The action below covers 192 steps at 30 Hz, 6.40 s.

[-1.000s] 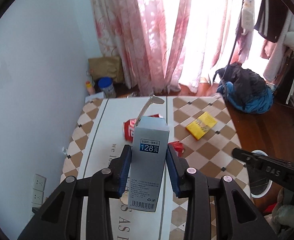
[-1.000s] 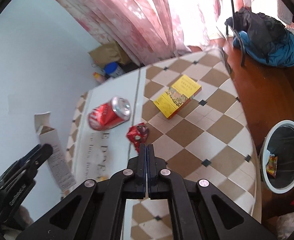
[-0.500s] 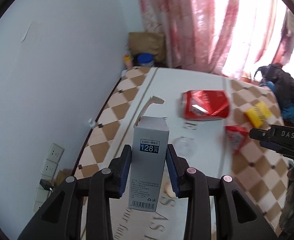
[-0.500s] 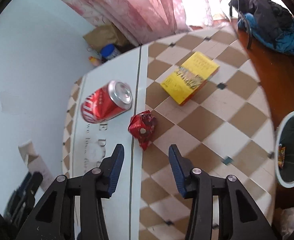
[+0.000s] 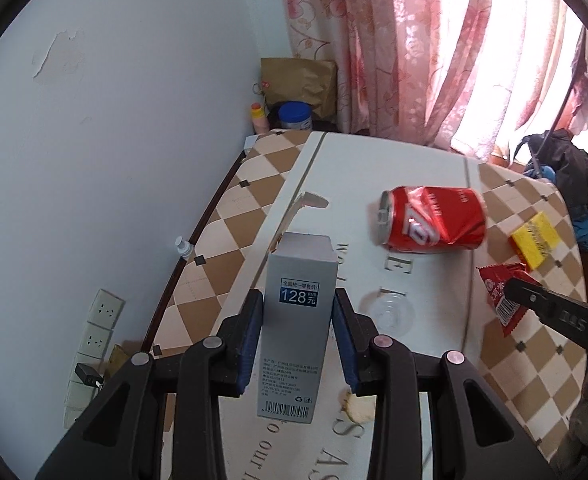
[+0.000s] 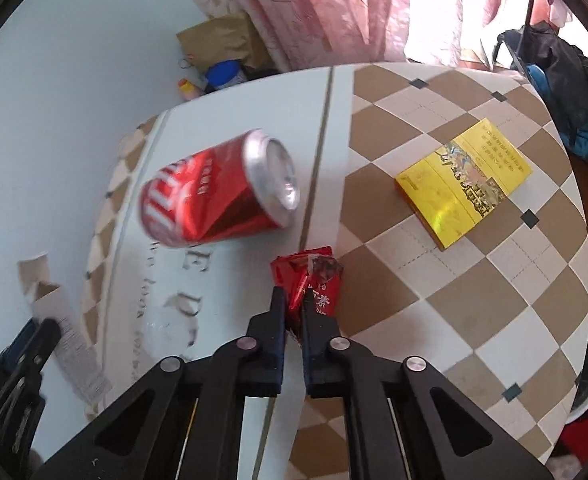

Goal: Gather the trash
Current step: 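Carry the box and wrapper over the white bin and open both tools to drop them, then move both tools back from the bin over the table, then grasp the yellow cigarette box with the right tool while the left tool grasps the yellow peel, then carry both items over the bin and open both tools to drop them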

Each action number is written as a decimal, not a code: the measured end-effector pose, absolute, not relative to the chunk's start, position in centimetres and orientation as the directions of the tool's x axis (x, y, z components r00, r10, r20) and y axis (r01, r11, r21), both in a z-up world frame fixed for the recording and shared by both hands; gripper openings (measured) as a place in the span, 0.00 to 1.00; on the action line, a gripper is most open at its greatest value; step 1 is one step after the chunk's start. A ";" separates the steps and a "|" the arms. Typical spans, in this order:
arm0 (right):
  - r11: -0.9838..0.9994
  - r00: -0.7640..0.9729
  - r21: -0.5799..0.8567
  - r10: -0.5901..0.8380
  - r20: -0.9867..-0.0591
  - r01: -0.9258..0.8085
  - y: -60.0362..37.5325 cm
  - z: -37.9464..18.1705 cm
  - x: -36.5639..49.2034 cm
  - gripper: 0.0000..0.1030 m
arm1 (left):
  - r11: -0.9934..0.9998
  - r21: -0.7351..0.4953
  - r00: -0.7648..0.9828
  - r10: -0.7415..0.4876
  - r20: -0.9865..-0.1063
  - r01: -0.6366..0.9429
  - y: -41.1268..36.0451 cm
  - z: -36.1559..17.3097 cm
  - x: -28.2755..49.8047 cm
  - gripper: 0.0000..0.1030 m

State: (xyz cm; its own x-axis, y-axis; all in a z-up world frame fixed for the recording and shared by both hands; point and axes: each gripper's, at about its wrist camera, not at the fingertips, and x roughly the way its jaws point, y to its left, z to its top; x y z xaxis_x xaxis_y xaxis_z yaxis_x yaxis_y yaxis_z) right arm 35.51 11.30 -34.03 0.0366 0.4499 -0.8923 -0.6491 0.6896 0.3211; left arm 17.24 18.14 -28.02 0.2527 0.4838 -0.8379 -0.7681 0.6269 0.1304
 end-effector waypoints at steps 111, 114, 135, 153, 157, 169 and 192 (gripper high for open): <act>0.909 0.368 0.283 0.387 -0.846 -0.305 -27.8 -18.2 35.4 0.99 | 0.786 0.095 0.354 0.379 -0.855 -0.611 0.0 -21.2 22.8 0.99; 0.889 0.298 0.300 0.408 -0.863 -0.347 -22.4 -20.8 35.5 0.99 | 0.682 0.142 0.246 0.439 -0.864 -0.717 5.9 -24.5 20.2 0.99; 0.959 0.147 0.080 0.123 -0.981 -0.273 12.1 -37.4 50.5 0.94 | 0.498 0.182 0.030 0.388 -0.921 -0.848 23.2 -34.7 17.5 0.99; 0.795 0.217 0.037 0.210 -0.953 -0.605 -1.6 -35.0 32.5 0.68 | 0.581 -0.142 0.218 0.063 -0.974 -0.801 16.1 -36.6 16.3 0.97; 0.821 0.227 0.057 0.223 -0.948 -0.568 -3.1 -35.0 31.1 0.68 | 0.561 -0.132 0.209 0.075 -0.975 -0.817 16.5 -37.2 16.8 0.65; 0.802 0.226 0.067 0.246 -0.942 -0.594 -1.9 -34.3 29.7 0.67 | 0.662 -0.029 0.231 0.220 -0.948 -0.749 13.9 -34.5 17.2 0.17; 0.766 0.334 0.233 0.504 -0.796 -0.600 -13.7 -20.8 27.0 0.64 | 0.862 -0.005 0.528 0.306 -0.792 -0.506 -0.7 -16.3 19.6 0.16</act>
State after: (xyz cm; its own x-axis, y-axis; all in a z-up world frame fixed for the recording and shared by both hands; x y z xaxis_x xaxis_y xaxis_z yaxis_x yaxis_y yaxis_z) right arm 27.02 -13.65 -20.76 0.3340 0.5043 -0.7964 -0.5997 0.7655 0.2332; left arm 19.63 -0.72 -16.28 0.5280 0.3056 -0.7923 -0.5065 0.8623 -0.0050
